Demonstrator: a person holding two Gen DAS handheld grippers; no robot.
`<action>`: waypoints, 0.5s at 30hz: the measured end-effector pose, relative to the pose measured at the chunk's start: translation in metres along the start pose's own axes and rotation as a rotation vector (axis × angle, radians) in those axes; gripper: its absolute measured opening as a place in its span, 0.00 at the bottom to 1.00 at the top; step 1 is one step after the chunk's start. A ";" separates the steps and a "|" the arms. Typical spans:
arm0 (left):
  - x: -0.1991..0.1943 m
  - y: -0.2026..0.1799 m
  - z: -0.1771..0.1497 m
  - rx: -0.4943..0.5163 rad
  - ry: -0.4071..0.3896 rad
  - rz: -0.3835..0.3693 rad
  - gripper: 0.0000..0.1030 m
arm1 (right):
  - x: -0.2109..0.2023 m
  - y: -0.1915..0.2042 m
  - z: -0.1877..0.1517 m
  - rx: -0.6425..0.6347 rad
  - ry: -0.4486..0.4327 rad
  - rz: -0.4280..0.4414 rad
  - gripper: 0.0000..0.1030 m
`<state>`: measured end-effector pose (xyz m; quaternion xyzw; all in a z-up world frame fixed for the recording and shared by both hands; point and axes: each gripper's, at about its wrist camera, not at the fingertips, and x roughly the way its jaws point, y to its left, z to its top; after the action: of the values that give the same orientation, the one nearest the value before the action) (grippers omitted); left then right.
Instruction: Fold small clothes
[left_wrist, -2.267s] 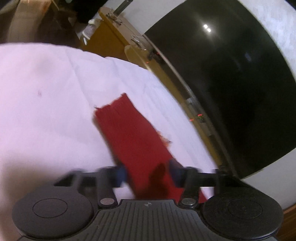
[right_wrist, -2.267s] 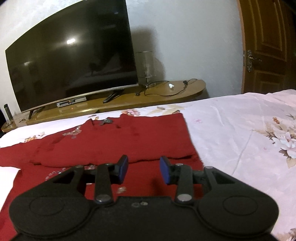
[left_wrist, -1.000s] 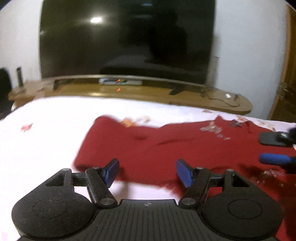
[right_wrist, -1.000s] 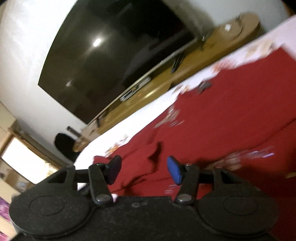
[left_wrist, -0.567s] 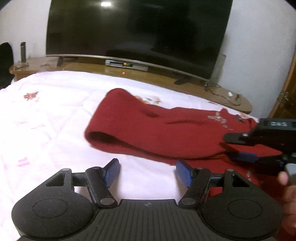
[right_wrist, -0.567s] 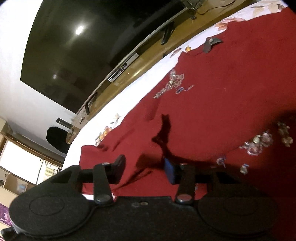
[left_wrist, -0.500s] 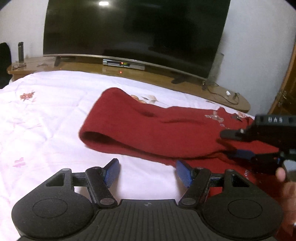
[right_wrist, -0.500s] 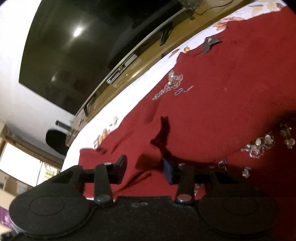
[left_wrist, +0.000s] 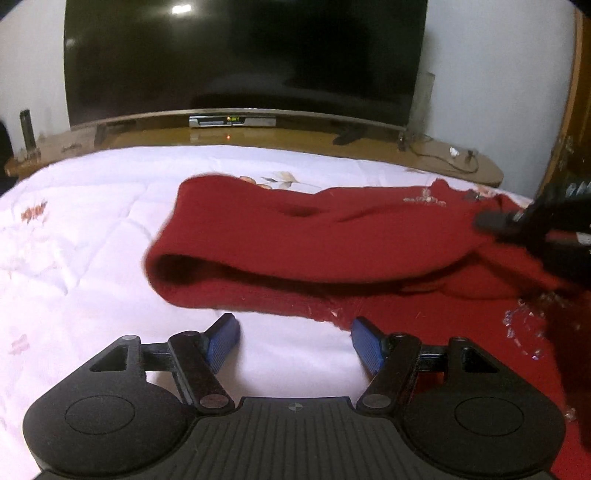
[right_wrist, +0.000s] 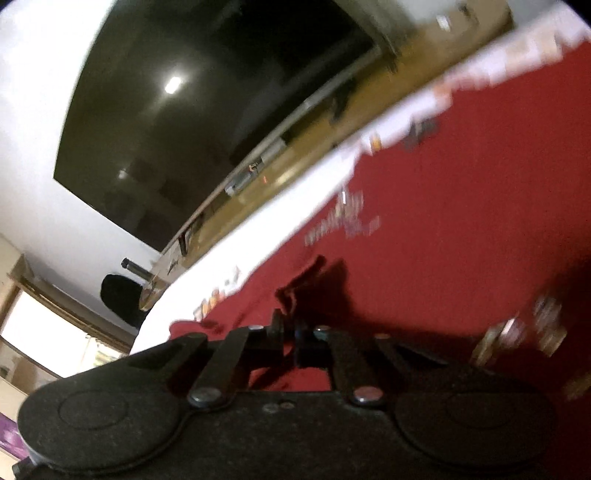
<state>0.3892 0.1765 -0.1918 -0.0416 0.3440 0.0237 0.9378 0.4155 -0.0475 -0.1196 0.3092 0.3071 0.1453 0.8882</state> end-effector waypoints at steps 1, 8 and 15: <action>0.000 0.000 0.000 -0.002 -0.001 0.001 0.66 | -0.004 0.000 0.004 -0.016 -0.013 -0.003 0.05; 0.000 -0.001 0.002 -0.001 -0.003 0.010 0.66 | -0.042 -0.011 0.037 -0.131 -0.104 -0.068 0.05; 0.001 0.000 0.003 0.012 0.006 0.010 0.66 | -0.073 -0.033 0.052 -0.149 -0.171 -0.122 0.05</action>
<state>0.3915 0.1772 -0.1899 -0.0341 0.3472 0.0263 0.9368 0.3945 -0.1296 -0.0751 0.2344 0.2369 0.0863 0.9389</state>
